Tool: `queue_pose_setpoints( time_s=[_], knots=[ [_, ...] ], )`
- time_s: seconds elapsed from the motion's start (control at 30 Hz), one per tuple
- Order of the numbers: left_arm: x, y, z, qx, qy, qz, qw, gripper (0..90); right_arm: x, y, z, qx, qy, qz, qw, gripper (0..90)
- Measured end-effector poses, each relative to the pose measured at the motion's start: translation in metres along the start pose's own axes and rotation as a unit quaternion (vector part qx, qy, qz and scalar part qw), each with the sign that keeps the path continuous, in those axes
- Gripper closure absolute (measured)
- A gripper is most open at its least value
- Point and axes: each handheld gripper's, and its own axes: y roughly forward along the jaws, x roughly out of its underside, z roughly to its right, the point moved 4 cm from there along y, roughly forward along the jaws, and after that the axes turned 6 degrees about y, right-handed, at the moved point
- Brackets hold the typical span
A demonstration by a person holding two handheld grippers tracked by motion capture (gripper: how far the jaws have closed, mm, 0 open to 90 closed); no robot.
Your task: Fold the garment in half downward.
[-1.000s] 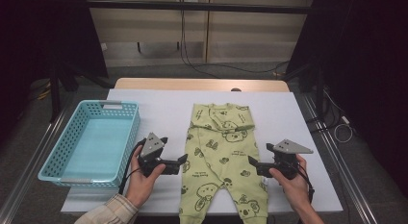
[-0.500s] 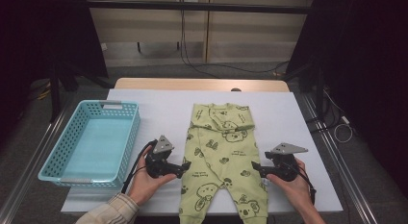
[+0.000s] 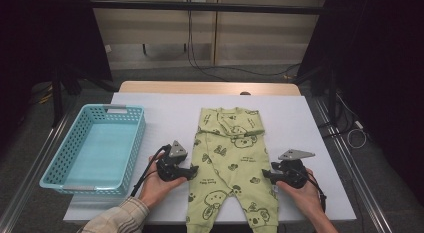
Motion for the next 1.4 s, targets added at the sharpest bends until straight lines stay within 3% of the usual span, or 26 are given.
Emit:
queue_pose_setpoints(
  time_s=[0.07,0.13,0.23,0.33,0.4,0.5,0.57,0.7,0.77,0.93,1.13,1.3,1.4],
  knots=[
    [-0.001,0.001,0.003,0.006,0.005,0.007,0.9999,41.1,0.0,0.0,-0.002,-0.003,-0.004,-0.002,1.0,60.4],
    [-0.001,0.001,0.006,0.013,0.011,0.01,0.9998,49.6,-0.001,0.0,-0.003,-0.008,-0.011,-0.006,0.9999,67.9],
    [-0.003,0.0,0.008,0.029,0.014,0.007,0.9994,60.1,-0.002,0.0,-0.004,-0.014,-0.004,-0.007,0.9999,79.4],
    [-0.002,-0.003,0.009,0.05,0.007,0.002,0.9987,75.6,-0.002,0.0,-0.001,-0.03,0.004,-0.009,0.9995,87.1],
    [-0.002,-0.002,0.012,0.042,0.016,0.009,0.9989,86.5,-0.001,-0.001,-0.002,-0.029,0.012,-0.012,0.9994,87.9],
    [-0.002,-0.003,0.011,0.044,0.008,0.002,0.999,87.8,-0.001,-0.001,0.002,-0.027,-0.001,-0.002,0.9996,88.2],
    [-0.001,-0.004,0.012,0.044,0.004,0.003,0.999,88.0,0.0,-0.003,0.001,-0.029,0.004,-0.007,0.9995,88.3],
    [0.0,-0.007,0.013,0.052,0.008,-0.007,0.9986,88.0,0.002,-0.006,-0.001,-0.034,-0.001,-0.009,0.9994,88.5],
    [0.0,-0.006,0.014,0.046,0.009,0.001,0.9989,88.0,0.002,-0.008,-0.004,-0.037,-0.002,-0.007,0.9993,88.5],
    [0.003,-0.013,0.017,0.057,0.001,0.003,0.9984,87.9,0.004,-0.012,-0.004,-0.036,-0.005,-0.006,0.9993,88.6],
    [0.008,-0.02,0.022,0.065,0.007,-0.005,0.9979,87.9,0.011,-0.02,-0.01,-0.043,-0.009,-0.005,0.999,88.6],
    [0.009,-0.027,0.032,0.072,0.016,0.004,0.9973,87.8,0.018,-0.026,-0.013,-0.041,-0.008,-0.007,0.9991,88.5],
    [0.012,-0.032,0.036,0.078,0.02,-0.003,0.9967,87.6,0.022,-0.03,-0.017,-0.043,-0.018,-0.007,0.9989,88.5]
  ],
)
